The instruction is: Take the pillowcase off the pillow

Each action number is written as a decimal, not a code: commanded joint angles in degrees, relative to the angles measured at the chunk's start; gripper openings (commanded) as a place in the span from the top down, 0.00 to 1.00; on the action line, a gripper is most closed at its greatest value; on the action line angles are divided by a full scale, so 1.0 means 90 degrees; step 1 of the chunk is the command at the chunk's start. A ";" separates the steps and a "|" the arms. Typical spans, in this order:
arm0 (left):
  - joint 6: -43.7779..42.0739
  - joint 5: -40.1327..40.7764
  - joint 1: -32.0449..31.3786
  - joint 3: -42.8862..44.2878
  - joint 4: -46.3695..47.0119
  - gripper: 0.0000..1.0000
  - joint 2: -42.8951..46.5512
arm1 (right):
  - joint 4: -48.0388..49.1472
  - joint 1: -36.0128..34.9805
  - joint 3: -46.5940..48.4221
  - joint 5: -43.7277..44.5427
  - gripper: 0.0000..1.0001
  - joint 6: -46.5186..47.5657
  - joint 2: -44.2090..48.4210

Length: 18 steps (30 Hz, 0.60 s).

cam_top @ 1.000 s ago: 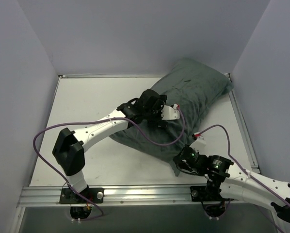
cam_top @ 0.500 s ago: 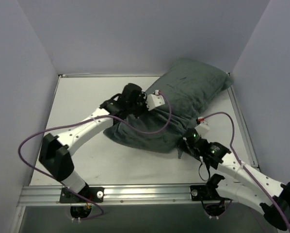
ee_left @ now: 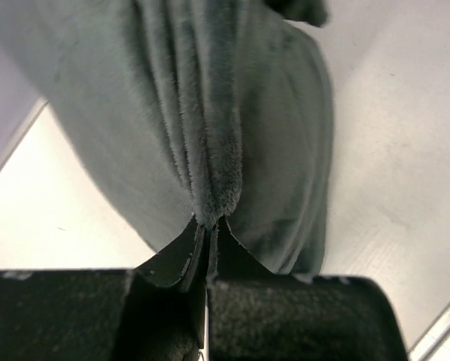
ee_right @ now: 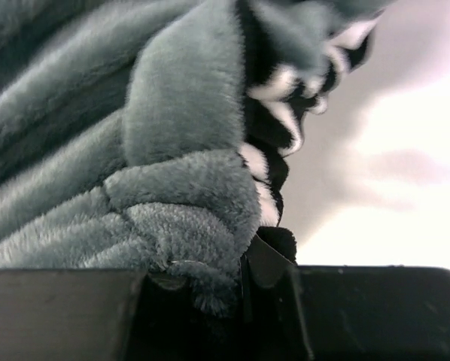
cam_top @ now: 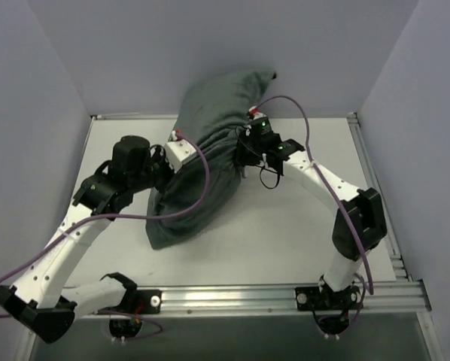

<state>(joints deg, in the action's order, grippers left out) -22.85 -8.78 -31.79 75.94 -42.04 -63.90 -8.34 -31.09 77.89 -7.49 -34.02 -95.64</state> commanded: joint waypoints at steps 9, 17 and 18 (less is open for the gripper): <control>0.1474 -0.0628 -0.1231 0.1941 -0.0477 0.98 -0.0545 | -0.0625 0.1813 0.3912 -0.0096 0.47 0.0684 -0.2118; 0.2021 -0.0724 -0.0346 0.1738 0.0968 0.98 -0.1854 | -0.1076 0.1951 0.2374 0.1339 0.16 0.1280 -0.0412; 0.2079 -0.0753 -0.0248 0.1689 0.1086 0.98 -0.1971 | -0.0988 0.1883 0.2110 0.1359 0.17 0.1280 -0.0187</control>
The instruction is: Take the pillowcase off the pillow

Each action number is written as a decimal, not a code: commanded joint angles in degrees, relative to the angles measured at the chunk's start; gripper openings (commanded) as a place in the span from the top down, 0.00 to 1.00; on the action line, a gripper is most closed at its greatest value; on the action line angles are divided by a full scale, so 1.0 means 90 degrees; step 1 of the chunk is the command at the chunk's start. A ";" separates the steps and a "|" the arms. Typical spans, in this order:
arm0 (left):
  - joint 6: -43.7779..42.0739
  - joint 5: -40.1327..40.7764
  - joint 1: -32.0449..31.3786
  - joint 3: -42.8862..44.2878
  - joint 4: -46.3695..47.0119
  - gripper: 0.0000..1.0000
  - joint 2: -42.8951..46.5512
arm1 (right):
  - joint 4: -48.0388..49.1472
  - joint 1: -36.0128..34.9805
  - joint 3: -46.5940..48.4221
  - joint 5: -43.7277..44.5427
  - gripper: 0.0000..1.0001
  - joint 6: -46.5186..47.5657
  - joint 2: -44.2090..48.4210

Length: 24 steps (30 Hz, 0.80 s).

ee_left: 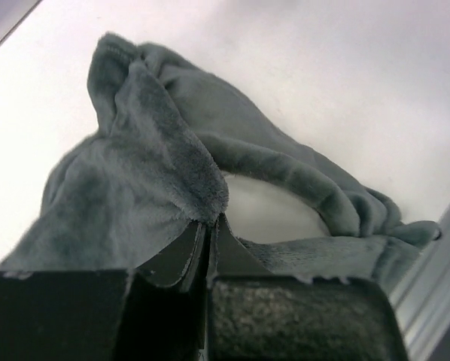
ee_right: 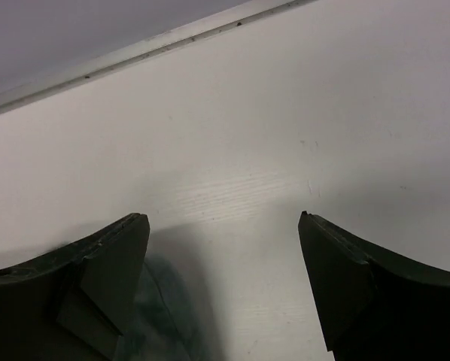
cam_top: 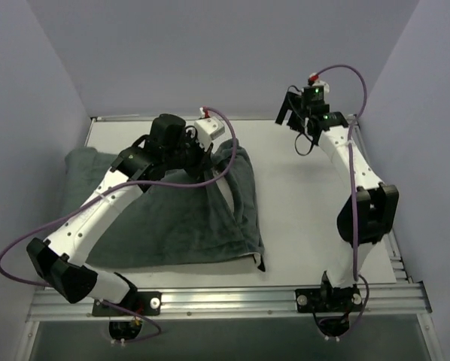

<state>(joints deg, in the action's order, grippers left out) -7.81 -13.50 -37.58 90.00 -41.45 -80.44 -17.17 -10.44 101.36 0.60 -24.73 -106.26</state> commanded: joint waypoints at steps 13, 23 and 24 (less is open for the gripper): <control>0.0214 -0.0200 0.0631 -0.1248 0.1207 0.98 0.0549 | 0.1653 -0.3205 -0.3069 0.0433 0.30 -0.0201 0.1955; 0.0058 -0.0151 0.0777 -0.1826 0.0983 0.98 0.0804 | 0.1674 -0.3508 -0.2884 0.1114 0.38 -0.0231 0.0919; 0.0038 -0.0151 0.0787 -0.1816 0.0954 0.98 0.0813 | 0.1606 -0.3470 -0.2835 0.1154 0.45 -0.0231 0.0782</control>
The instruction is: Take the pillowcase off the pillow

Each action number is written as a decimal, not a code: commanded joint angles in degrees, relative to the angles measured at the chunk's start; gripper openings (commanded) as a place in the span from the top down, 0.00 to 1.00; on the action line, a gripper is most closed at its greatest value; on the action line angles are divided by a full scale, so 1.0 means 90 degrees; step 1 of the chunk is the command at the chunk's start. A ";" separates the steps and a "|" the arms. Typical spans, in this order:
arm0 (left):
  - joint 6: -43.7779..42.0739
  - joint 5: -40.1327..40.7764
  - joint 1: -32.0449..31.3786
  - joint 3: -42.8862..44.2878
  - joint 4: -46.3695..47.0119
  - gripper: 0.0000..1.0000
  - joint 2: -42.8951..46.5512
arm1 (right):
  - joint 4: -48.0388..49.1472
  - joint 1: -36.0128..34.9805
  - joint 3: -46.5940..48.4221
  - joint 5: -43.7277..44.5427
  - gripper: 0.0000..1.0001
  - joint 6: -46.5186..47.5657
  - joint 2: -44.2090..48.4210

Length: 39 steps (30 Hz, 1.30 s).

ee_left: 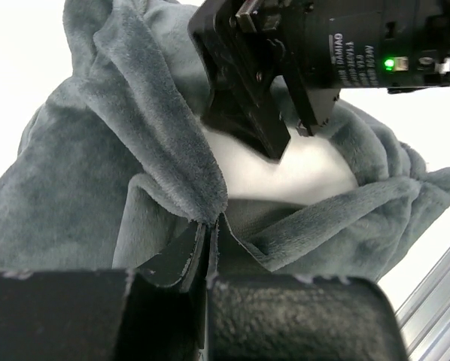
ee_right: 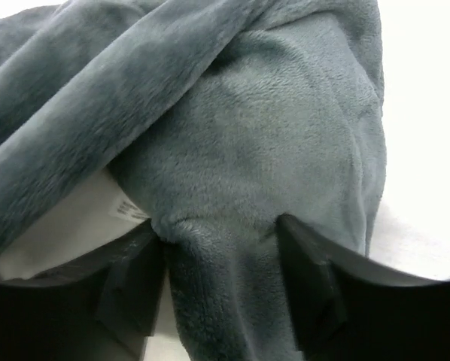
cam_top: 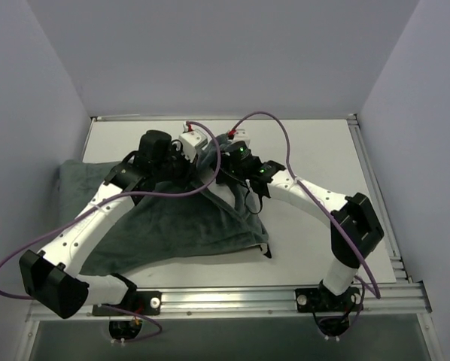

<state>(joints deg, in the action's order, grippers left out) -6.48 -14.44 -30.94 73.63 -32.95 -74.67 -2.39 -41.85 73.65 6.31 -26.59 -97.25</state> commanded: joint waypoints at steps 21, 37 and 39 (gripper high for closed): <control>-0.2092 0.0580 0.2108 -0.1160 -0.0343 0.98 0.0788 | 0.0519 0.2070 -0.2233 0.0793 1.00 -0.0229 0.1024; -0.1712 -0.0114 -0.0848 0.1905 -0.1163 0.06 -0.0081 | 0.3096 0.0431 -0.2645 -0.0642 1.00 -0.1840 0.0434; -0.1983 0.0235 -0.1424 0.2044 -0.1231 0.06 -0.0413 | 0.3380 0.0450 -0.2996 -0.0992 1.00 -0.2131 0.0698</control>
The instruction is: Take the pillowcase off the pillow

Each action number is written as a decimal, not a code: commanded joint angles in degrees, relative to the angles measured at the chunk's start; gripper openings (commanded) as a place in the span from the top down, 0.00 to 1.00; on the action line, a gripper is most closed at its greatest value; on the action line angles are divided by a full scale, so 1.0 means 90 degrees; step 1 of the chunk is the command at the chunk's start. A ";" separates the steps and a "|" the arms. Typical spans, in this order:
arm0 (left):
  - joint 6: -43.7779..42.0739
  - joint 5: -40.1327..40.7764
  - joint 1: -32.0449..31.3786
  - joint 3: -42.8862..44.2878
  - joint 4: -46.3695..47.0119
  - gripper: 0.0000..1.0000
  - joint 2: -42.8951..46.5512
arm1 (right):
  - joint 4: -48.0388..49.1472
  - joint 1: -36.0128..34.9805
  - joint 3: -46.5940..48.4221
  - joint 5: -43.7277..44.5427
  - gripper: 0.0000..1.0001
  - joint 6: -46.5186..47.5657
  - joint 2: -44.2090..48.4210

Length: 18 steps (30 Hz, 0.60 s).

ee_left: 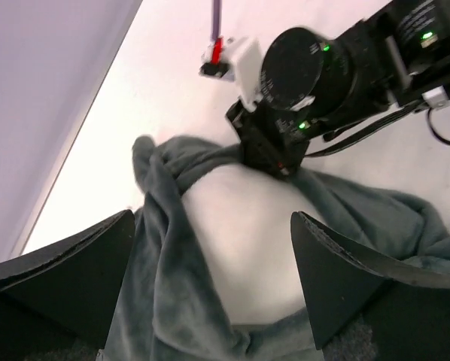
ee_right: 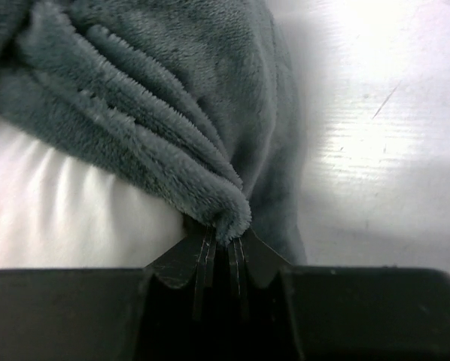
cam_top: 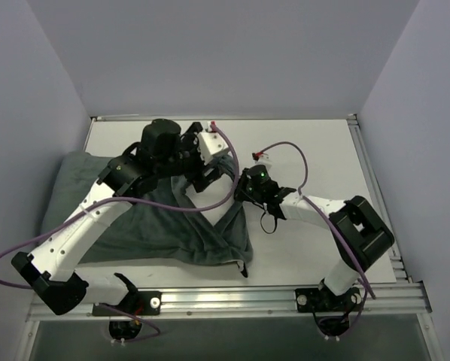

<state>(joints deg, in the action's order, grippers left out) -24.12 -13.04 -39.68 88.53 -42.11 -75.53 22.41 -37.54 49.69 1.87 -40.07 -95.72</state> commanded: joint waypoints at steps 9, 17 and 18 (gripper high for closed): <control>-0.1459 0.1630 -0.1166 -0.1671 0.0595 0.06 -0.0562 | 0.1962 0.0167 -0.1215 -0.0969 1.00 -0.1309 0.1095; -0.1598 0.2141 -0.1226 -0.1029 0.0480 0.06 -0.1724 | 0.1943 0.0050 -0.1224 -0.0931 1.00 -0.1338 0.1084; -0.1588 0.2239 -0.1226 -0.1028 0.0499 0.06 -0.1822 | 0.1953 0.0050 -0.1253 -0.0930 1.00 -0.1348 0.1114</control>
<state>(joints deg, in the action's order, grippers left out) -36.71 3.09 -50.52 75.44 -39.62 -89.89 37.12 -36.14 38.96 -5.15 -51.09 -87.48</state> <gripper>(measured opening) 0.938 0.074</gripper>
